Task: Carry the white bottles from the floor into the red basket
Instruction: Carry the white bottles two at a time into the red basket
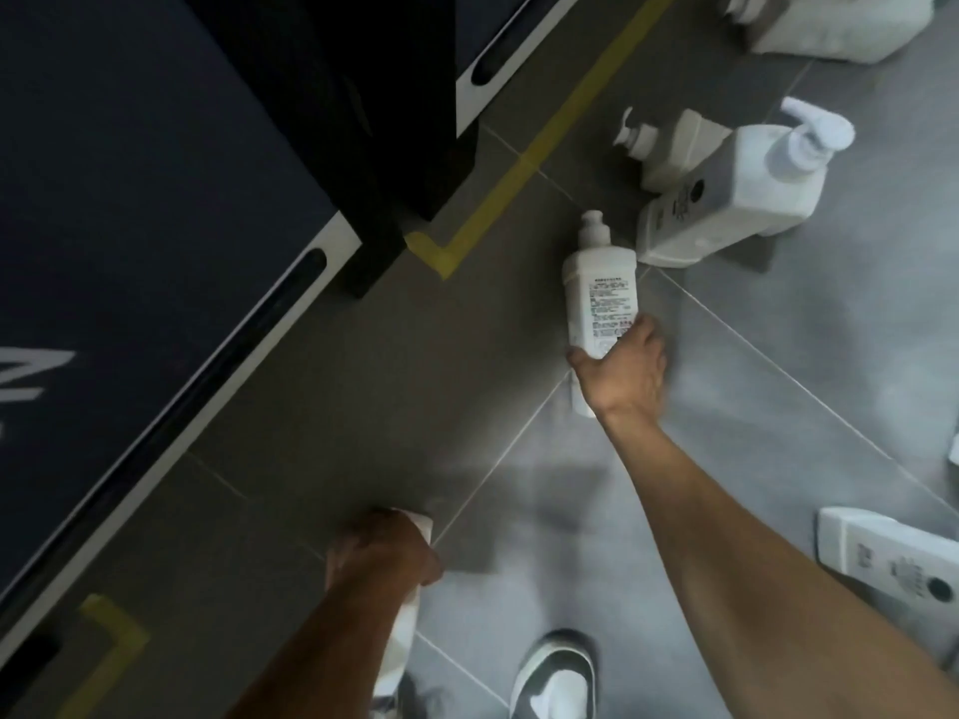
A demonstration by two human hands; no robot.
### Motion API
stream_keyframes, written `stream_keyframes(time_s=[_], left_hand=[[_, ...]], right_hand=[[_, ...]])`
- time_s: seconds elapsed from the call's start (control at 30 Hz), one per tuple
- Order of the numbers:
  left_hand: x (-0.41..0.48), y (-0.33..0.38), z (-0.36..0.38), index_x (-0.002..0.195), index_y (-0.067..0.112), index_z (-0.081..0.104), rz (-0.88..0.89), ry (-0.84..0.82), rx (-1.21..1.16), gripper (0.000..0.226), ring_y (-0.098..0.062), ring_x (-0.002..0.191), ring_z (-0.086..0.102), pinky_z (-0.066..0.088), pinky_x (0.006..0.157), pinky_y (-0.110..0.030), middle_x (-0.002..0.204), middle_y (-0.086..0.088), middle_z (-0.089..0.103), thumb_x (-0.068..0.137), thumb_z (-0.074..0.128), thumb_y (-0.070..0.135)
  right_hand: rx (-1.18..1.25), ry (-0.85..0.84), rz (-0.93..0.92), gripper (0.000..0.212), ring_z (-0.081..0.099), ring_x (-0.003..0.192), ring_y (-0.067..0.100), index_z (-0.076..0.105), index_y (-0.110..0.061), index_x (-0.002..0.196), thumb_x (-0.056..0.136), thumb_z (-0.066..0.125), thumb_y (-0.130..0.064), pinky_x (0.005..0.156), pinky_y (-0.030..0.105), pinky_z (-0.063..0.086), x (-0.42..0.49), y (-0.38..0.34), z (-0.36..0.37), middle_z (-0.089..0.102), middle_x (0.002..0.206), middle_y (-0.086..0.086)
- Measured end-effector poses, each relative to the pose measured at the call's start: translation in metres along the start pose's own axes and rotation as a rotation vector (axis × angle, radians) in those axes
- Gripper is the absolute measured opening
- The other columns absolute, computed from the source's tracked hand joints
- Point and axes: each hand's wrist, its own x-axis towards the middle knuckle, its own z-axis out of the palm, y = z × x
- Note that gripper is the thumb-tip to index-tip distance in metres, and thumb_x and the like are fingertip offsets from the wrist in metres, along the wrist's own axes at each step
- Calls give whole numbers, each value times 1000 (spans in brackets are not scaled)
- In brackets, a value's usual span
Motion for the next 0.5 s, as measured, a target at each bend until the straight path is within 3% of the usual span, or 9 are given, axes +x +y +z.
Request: stream_keyframes(time_s=[0.17,0.33,0.5], left_hand=[[13,5,6,128,7,63,-33,-34,188,49,-28,118,63,56,93,-40,131,-6,65,85,70,30],[17,-2,14,129,7,62,36,-14,273,45,-29,121,62,54,97,-41,133,-9,63,89,64,28],[-5,-24,17,143,12,44,57,143,95,77,-22,128,55,48,97,-31,140,-3,55,80,73,45]], right_hand=[[4,49,53,95,46,129,42,31,-4,147,78,84,-40,104,51,41,16,0,22,45,139,21],[-27,11,98,82,55,124,41,40,-6,135,76,85,-40,98,49,46,21,3,14,53,137,16],[-35,-88,127,77,61,118,40,45,-10,129,73,85,-45,95,44,47,-10,12,-20,59,133,13]])
